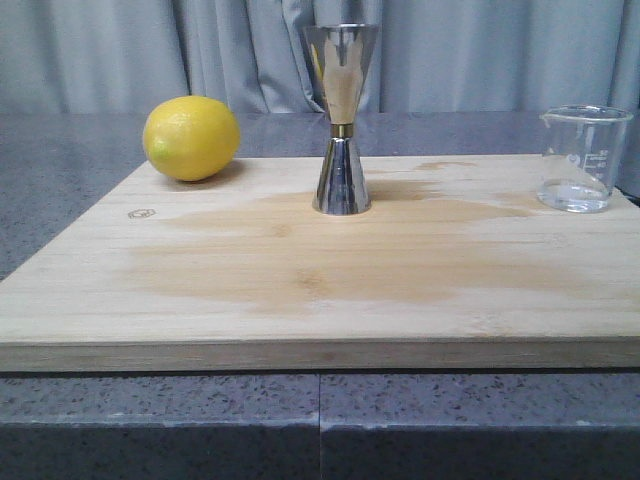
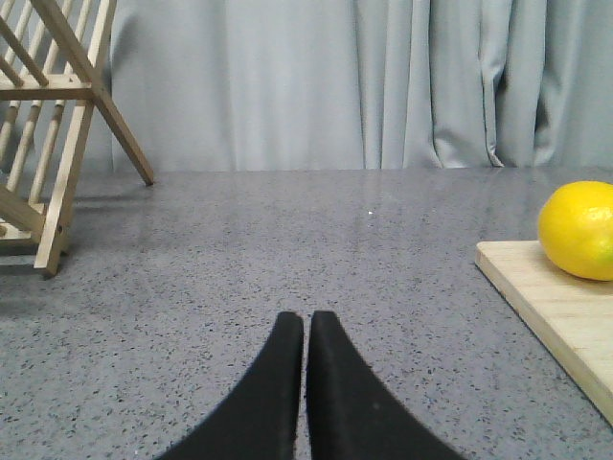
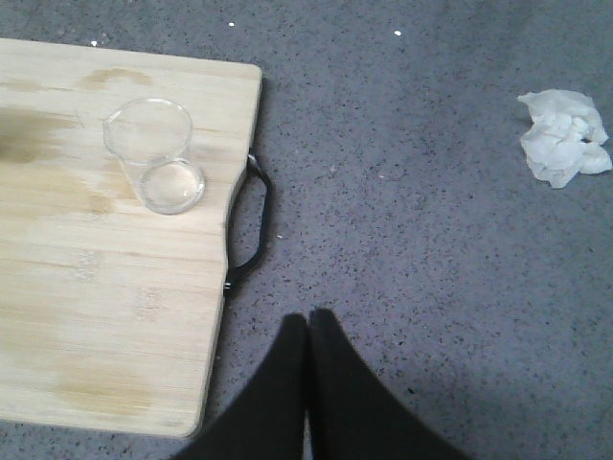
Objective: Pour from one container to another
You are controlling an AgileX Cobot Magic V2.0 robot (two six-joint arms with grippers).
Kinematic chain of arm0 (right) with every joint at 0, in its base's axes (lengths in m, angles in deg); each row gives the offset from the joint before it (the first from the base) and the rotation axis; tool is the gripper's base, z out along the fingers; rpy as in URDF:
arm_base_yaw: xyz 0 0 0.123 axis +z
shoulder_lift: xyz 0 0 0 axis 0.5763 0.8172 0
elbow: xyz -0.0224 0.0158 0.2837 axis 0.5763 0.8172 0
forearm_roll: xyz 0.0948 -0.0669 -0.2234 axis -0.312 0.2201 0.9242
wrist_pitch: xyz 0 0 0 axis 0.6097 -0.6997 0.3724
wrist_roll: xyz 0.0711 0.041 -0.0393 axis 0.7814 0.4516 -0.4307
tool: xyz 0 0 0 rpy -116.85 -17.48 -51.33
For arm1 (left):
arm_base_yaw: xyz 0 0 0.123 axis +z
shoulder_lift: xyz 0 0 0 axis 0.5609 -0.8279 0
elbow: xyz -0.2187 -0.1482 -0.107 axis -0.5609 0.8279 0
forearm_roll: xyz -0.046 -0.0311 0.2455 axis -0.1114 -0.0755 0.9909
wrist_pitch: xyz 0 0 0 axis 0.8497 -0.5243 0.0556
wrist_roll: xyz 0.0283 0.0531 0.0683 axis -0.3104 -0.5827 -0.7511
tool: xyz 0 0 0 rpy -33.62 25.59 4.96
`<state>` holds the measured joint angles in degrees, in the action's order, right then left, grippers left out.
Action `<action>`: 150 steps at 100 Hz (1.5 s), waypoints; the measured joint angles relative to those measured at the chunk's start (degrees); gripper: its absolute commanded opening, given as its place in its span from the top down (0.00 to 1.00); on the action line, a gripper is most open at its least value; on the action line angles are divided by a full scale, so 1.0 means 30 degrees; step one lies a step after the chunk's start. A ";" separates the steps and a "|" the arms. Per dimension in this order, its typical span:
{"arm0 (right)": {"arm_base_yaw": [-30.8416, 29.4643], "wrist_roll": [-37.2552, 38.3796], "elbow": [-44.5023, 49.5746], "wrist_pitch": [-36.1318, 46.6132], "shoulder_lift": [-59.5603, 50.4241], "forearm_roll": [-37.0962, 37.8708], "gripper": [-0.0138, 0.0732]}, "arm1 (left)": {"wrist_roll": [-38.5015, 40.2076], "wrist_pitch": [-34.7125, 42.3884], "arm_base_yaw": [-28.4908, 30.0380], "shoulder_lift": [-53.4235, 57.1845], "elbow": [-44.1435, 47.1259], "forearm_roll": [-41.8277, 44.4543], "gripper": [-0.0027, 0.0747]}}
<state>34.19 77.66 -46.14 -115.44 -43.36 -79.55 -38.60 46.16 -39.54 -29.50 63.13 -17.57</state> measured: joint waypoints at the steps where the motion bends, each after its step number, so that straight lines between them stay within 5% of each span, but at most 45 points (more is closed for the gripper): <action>1: 0.0000 0.0000 0.0000 0.0000 0.0000 0.0000 0.92 | 0.0000 -0.0006 0.0000 0.0000 0.0000 0.0000 0.99; 49: 0.0000 0.0040 0.0000 0.0000 0.0000 0.0000 0.92 | -0.2477 0.0488 0.0000 0.0000 0.0000 -0.2647 0.99; 124: 0.0000 0.0040 0.0000 0.0043 -0.0044 0.0000 0.92 | -0.2659 0.1033 0.0000 0.0000 0.0000 -0.2832 0.99; 150: 0.0000 0.0040 0.4209 0.5078 -0.3576 0.0126 0.92 | -0.2691 0.1061 0.0000 0.0000 0.0000 -0.2832 0.99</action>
<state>34.19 77.78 -33.52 -100.21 -54.09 -79.17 -46.67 49.34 -39.54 -29.50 63.13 -26.06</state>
